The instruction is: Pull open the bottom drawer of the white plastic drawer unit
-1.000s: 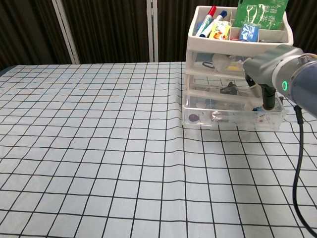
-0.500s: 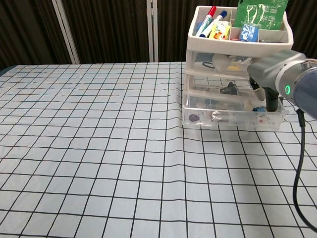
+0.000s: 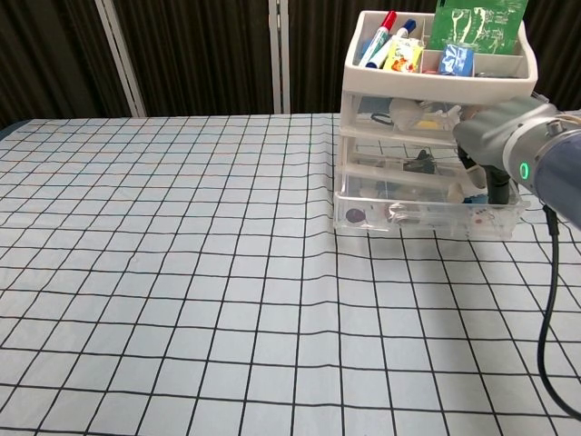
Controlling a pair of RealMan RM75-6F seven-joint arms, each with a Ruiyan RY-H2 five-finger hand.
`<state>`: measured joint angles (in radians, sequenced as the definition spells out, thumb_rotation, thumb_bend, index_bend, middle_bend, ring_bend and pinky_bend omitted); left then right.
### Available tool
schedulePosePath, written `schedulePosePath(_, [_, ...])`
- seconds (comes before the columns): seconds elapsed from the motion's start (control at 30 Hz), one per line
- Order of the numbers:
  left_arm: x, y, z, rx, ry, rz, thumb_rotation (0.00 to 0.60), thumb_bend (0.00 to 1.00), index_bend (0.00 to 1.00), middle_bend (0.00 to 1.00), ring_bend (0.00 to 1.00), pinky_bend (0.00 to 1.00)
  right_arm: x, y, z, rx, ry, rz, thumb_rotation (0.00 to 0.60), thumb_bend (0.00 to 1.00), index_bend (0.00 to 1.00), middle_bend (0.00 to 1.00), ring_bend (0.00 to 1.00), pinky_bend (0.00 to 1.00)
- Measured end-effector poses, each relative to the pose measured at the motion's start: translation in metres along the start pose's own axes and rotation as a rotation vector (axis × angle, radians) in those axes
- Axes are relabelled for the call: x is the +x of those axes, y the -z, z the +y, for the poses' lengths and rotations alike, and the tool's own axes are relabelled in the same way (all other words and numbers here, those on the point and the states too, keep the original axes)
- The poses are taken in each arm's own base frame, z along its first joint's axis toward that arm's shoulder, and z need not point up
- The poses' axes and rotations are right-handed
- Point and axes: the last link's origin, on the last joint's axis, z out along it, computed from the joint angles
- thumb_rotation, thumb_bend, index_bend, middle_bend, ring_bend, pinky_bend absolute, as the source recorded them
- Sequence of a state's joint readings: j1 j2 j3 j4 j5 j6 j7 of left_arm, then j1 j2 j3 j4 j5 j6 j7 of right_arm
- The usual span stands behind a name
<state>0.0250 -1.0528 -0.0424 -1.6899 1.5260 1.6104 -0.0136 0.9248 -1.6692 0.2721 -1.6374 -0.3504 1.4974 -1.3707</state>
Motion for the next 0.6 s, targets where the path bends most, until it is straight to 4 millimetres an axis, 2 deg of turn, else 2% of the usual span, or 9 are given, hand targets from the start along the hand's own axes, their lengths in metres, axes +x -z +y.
schedulePosePath(0.3, [0.0007,0.0008,0.0007,-0.001,0.003,0.002,0.600,0.02,0.00,0.00,0.00,0.00,-0.0032,-0.0032,0.0035,-0.012,0.012,-0.008,0.600,0.29,0.54,1.00,1.00,0.93])
schedulePosePath(0.6, [0.0011,0.0020,0.0015,-0.006,0.003,0.002,0.600,0.02,0.00,0.00,0.00,0.00,-0.0054,-0.0031,0.0061,-0.015,0.012,-0.011,0.600,0.33,0.54,1.00,1.00,0.93])
